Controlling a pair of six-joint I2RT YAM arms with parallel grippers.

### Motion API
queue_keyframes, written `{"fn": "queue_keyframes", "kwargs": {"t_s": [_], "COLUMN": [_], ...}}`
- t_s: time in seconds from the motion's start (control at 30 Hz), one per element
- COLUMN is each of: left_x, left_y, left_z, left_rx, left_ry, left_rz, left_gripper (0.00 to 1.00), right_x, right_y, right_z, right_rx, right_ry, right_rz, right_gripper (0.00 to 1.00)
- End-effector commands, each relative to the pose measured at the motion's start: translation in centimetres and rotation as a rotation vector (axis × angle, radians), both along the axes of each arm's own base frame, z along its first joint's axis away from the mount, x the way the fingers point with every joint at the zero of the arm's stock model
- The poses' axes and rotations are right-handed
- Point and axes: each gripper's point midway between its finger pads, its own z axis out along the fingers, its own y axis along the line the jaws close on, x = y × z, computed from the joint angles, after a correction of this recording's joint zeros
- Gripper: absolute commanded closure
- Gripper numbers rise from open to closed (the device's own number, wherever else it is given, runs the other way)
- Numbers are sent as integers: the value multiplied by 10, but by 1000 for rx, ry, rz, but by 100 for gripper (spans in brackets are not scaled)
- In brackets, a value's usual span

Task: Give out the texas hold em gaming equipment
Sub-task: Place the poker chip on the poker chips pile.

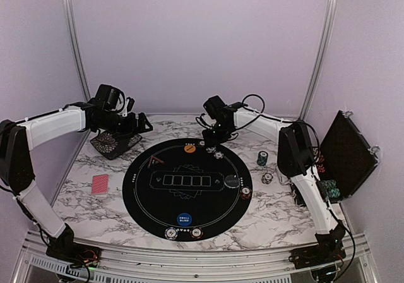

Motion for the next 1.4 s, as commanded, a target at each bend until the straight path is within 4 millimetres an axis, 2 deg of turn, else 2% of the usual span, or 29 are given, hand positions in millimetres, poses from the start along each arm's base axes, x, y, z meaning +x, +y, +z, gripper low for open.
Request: {"fn": "queue_keyframes", "kwargs": {"t_s": [0.0,0.57,0.8,0.97,1.13,1.37], "left_x": [-5,-5,-5,-5,-4,-5], "left_y": [2,3,3,3,3,3], "left_z": [-4,-4,-5,-5,-6,-7], "left_rx": [2,4,4,5,5,6], "left_ry": [22,21,22,23,26,28], "left_rz": [-3,-3,-3,-2,-2,0], "left_gripper": [1,1,1,1,1,1], "right_x": [6,9,13,14,8,-13], "right_y": [4,3,2,0,-3,-4], "right_z": [1,-7,-3,2,12,21], "right_rx": [-4,-6,-5,-7,-10,8], "right_ry": [-24,-20,-34,-40,-43,-30], "right_rz": [6,2,-5,-9,-14,-6], "right_gripper": [61,59,52,50,50,50]}}
